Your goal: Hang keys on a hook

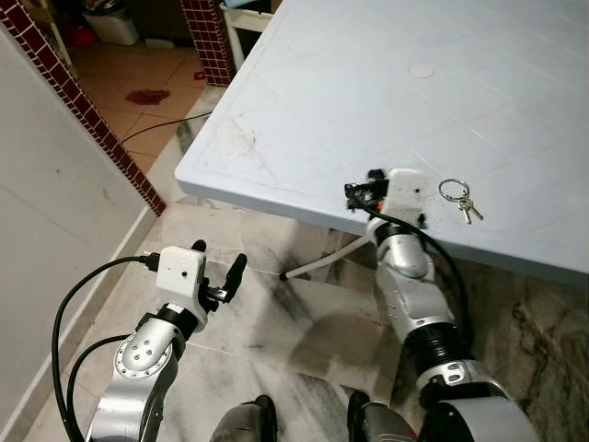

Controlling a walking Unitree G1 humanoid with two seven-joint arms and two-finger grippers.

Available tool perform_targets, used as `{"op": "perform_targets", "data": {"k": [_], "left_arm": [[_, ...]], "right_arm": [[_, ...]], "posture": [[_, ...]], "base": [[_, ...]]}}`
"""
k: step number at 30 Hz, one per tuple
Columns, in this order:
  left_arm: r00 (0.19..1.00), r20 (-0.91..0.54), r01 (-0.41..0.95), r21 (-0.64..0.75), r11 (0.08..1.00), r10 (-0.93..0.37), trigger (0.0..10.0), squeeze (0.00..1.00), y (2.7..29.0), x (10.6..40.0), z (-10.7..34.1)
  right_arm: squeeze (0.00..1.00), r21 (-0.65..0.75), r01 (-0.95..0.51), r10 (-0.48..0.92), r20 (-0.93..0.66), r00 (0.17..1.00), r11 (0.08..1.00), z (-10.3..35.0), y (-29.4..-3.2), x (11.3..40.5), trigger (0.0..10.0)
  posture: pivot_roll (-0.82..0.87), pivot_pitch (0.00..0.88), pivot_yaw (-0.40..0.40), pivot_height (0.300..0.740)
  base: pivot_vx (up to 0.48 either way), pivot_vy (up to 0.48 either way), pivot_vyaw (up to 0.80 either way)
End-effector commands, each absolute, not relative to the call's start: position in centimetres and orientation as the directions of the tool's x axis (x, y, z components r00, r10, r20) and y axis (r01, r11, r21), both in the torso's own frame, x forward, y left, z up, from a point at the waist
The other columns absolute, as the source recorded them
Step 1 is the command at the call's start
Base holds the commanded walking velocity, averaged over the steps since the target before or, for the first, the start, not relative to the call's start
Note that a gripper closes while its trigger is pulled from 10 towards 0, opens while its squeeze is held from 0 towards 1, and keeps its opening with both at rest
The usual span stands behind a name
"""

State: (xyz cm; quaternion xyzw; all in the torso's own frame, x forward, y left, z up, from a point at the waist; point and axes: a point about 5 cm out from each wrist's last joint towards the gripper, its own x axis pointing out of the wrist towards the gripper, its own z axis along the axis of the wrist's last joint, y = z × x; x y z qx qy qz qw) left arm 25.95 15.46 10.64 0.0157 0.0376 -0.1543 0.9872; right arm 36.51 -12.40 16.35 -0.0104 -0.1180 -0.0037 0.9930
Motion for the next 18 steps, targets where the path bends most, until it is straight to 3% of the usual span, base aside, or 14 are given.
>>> {"op": "perform_targets", "data": {"k": [1, 12, 13, 14, 18], "left_arm": [[0.95, -0.098, 0.301, 0.027, 0.953, -0.297, 10.0, 0.0, 15.7, 25.9, 10.2], [0.949, -0.087, 0.306, 0.017, 0.952, -0.303, 10.0, 0.0, 15.1, 26.5, 10.2], [0.949, -0.086, 0.306, 0.017, 0.952, -0.303, 10.0, 0.0, 15.1, 26.5, 10.2], [0.949, -0.085, 0.305, 0.016, 0.952, -0.303, 10.0, 0.0, 15.2, 26.6, 10.2], [0.95, -0.079, 0.304, 0.015, 0.953, -0.302, 10.0, 0.0, 15.2, 26.9, 10.2]], "right_arm": [[0.0, -0.042, 0.011, 0.003, 0.314, 0.949, 0.999, 18.0, -11.8, 36.4, 0.0], [0.0, -0.109, 0.02, 0.02, 0.355, 0.935, 0.994, 19.0, -12.0, 36.3, 0.0], [0.0, -0.115, 0.013, 0.028, 0.349, 0.937, 0.993, 18.9, -11.9, 36.2, 1.1], [1.0, -0.095, -0.016, 0.047, 0.327, 0.944, 0.995, 18.7, -11.5, 36.1, 10.0], [1.0, -0.04, -0.071, 0.079, 0.243, 0.967, 0.997, 17.5, -10.3, 35.5, 10.0]], "posture": [[0.04, 0.203, 0.133, 0.74], [0.01, 0.192, 0.127, 0.74], [0.01, 0.191, 0.126, 0.74], [0.01, 0.191, 0.127, 0.74], [0.01, 0.191, 0.127, 0.74]], "base": [[0.0, 0.0, 0.0], [0.0, 0.0, 0.0], [0.0, 0.0, 0.0], [0.0, 0.0, 0.0], [0.0, 0.0, 0.0]]}}
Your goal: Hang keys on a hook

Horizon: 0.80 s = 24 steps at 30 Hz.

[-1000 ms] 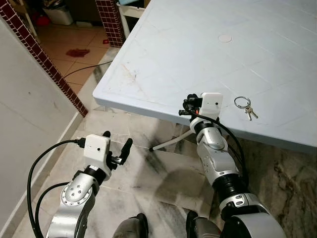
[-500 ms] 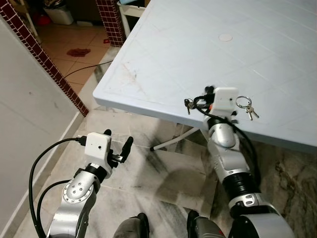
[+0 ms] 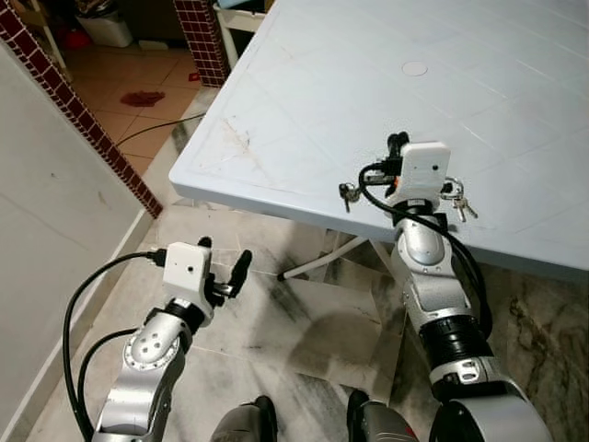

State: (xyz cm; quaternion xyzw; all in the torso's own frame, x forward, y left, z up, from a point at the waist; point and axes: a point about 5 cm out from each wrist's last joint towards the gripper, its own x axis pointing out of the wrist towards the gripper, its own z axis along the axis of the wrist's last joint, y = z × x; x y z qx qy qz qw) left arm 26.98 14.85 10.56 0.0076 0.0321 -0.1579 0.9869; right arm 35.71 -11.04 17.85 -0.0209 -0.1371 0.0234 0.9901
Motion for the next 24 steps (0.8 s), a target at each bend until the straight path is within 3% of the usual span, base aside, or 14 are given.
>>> {"op": "perform_targets", "data": {"k": [1, 12, 24], "left_arm": [[0.95, -0.078, 0.304, 0.015, 0.952, -0.302, 10.0, 0.0, 15.1, 26.9, 10.3], [0.949, -0.072, 0.31, 0.019, 0.951, -0.308, 10.0, 0.0, 15.2, 27.0, 10.4], [0.951, -0.076, 0.303, 0.02, 0.953, -0.301, 10.0, 0.0, 15.3, 26.8, 10.3]], "right_arm": [[1.0, -0.027, -0.075, 0.08, 0.232, 0.969, 0.997, 17.4, -10.2, 35.4, 10.0], [1.0, -0.014, -0.112, 0.113, 0.148, 0.983, 0.994, 17.0, -7.5, 34.5, 10.0], [1.0, -0.02, -0.102, 0.103, 0.024, 0.994, 0.995, 15.4, -6.8, 33.9, 10.0]], "posture": [[0.01, 0.192, 0.127, 0.74], [0.01, 0.193, 0.136, 0.74], [0.02, 0.193, 0.125, 0.74]], "base": [[0.0, 0.0, 0.0], [0.0, 0.0, 0.0], [0.0, 0.0, 0.0]]}}
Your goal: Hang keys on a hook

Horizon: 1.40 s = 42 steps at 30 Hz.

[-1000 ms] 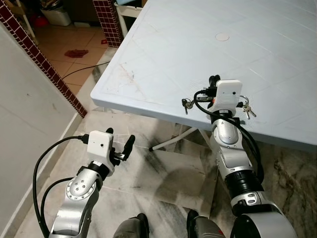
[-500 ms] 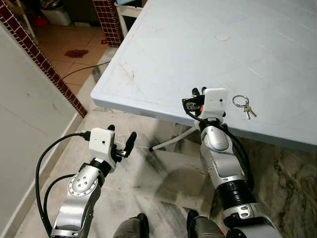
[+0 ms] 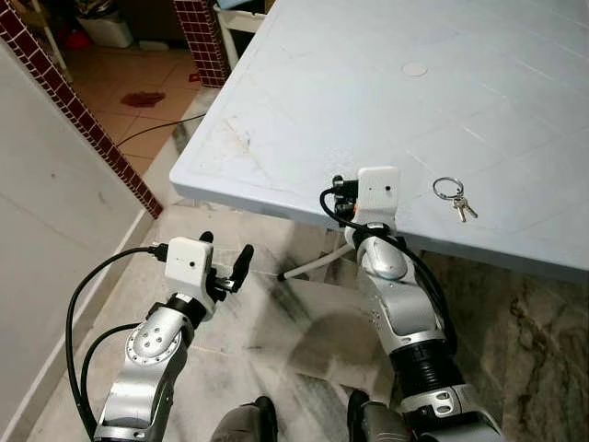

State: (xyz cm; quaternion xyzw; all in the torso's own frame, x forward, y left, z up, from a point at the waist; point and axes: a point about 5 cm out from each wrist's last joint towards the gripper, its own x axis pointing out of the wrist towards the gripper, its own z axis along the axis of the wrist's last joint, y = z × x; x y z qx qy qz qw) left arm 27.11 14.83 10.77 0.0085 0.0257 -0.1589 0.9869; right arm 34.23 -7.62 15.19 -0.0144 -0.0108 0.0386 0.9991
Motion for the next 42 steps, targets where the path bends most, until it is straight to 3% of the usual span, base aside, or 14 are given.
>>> {"op": "perform_targets", "data": {"k": [1, 11, 12, 13, 14, 33, 34, 35, 42], "left_arm": [[0.951, -0.076, 0.302, 0.02, 0.953, -0.3, 10.0, 0.0, 15.3, 26.8, 10.3], [0.95, -0.078, 0.306, 0.02, 0.952, -0.304, 10.0, 0.0, 15.3, 26.7, 10.3], [0.949, -0.078, 0.308, 0.019, 0.951, -0.305, 10.0, 0.0, 15.3, 26.7, 10.3], [0.949, -0.078, 0.308, 0.019, 0.951, -0.306, 10.0, 0.0, 15.3, 26.7, 10.3], [0.949, -0.078, 0.309, 0.019, 0.951, -0.306, 10.0, 0.0, 15.2, 26.7, 10.3], [0.948, -0.082, 0.31, 0.021, 0.951, -0.307, 10.0, 0.0, 15.3, 26.4, 10.3], [0.948, -0.082, 0.31, 0.021, 0.95, -0.308, 10.0, 0.0, 15.3, 26.4, 10.3], [0.948, -0.082, 0.31, 0.019, 0.95, -0.308, 10.0, 0.0, 15.2, 26.4, 10.3], [0.948, -0.084, 0.31, 0.015, 0.951, -0.307, 10.0, 0.0, 15.1, 26.3, 10.2]], "right_arm": [[1.0, -0.016, -0.105, 0.105, 0.008, 0.994, 0.994, 15.1, -6.7, 33.8, 10.0], [1.0, -0.001, -0.129, 0.129, -0.036, 0.991, 0.992, 14.2, -6.0, 34.3, 10.0], [0.51, 0.016, -0.135, 0.136, -0.053, 0.989, 0.991, 14.0, -5.8, 34.5, 10.0], [0.51, 0.021, -0.136, 0.137, -0.057, 0.989, 0.991, 13.9, -5.8, 34.5, 10.0], [0.0, 0.019, -0.142, 0.143, -0.06, 0.988, 0.99, 13.9, -5.6, 34.6, 10.0], [0.0, 0.014, -0.176, 0.176, -0.104, 0.979, 0.984, 13.6, -4.3, 35.3, 10.0], [0.0, 0.014, -0.176, 0.177, -0.109, 0.978, 0.984, 13.4, -4.3, 35.3, 8.5], [0.0, 0.01, -0.172, 0.172, -0.123, 0.977, 0.985, 13.0, -4.4, 35.2, 0.0], [0.0, 0.012, -0.169, 0.169, -0.144, 0.975, 0.986, 12.5, -4.6, 35.2, 0.0]], "posture": [[0.03, 0.192, 0.124, 0.74], [0.03, 0.191, 0.127, 0.74], [0.03, 0.191, 0.126, 0.74], [0.03, 0.191, 0.126, 0.74], [0.03, 0.192, 0.126, 0.74], [0.04, 0.198, 0.131, 0.74], [0.04, 0.198, 0.131, 0.74], [0.04, 0.199, 0.13, 0.74], [0.04, 0.203, 0.128, 0.74]], "base": [[0.0, 0.0, 0.0], [0.0, 0.0, 0.0], [0.0, 0.0, 0.0], [0.0, 0.0, 0.0], [0.0, 0.0, 0.0], [0.0, 0.0, 0.0], [0.0, 0.0, 0.0], [0.0, 0.0, 0.0], [0.0, 0.0, 0.0]]}}
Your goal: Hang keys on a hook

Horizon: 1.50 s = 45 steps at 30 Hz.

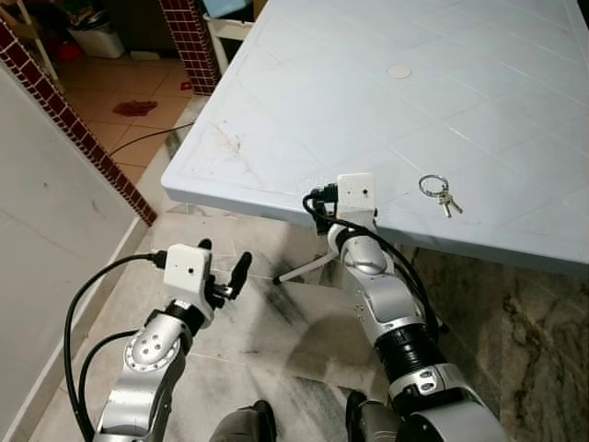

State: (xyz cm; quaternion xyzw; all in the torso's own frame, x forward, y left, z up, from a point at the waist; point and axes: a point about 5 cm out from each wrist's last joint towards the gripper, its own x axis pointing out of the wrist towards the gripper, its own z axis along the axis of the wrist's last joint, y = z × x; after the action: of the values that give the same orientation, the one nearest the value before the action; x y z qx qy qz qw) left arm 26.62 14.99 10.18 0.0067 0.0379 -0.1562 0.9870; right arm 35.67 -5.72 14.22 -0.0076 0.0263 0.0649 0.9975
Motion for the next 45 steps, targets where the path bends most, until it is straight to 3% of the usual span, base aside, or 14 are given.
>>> {"op": "perform_targets", "data": {"k": [1, 29, 45], "left_arm": [[0.948, -0.084, 0.31, 0.015, 0.951, -0.307, 10.0, 0.0, 15.1, 26.3, 10.2], [0.947, -0.09, 0.309, 0.008, 0.951, -0.307, 10.0, 0.0, 14.9, 26.0, 10.1], [0.948, -0.081, 0.311, 0.014, 0.95, -0.309, 10.0, 0.0, 15.0, 26.6, 10.3]], "right_arm": [[0.0, 0.012, -0.169, 0.169, -0.146, 0.975, 0.986, 12.4, -4.6, 35.2, 0.0], [0.0, -0.073, -0.083, 0.07, -0.171, 0.983, 0.994, 11.4, -7.4, 35.5, 0.0], [0.0, -0.208, 0.078, -0.069, 0.053, 0.996, 0.975, 14.5, -10.3, 36.3, 0.0]], "posture": [[0.04, 0.204, 0.128, 0.74], [0.03, 0.216, 0.122, 0.74], [0.03, 0.202, 0.13, 0.74]], "base": [[0.0, 0.0, 0.0], [0.0, 0.0, 0.0], [0.0, 0.0, 0.0]]}}
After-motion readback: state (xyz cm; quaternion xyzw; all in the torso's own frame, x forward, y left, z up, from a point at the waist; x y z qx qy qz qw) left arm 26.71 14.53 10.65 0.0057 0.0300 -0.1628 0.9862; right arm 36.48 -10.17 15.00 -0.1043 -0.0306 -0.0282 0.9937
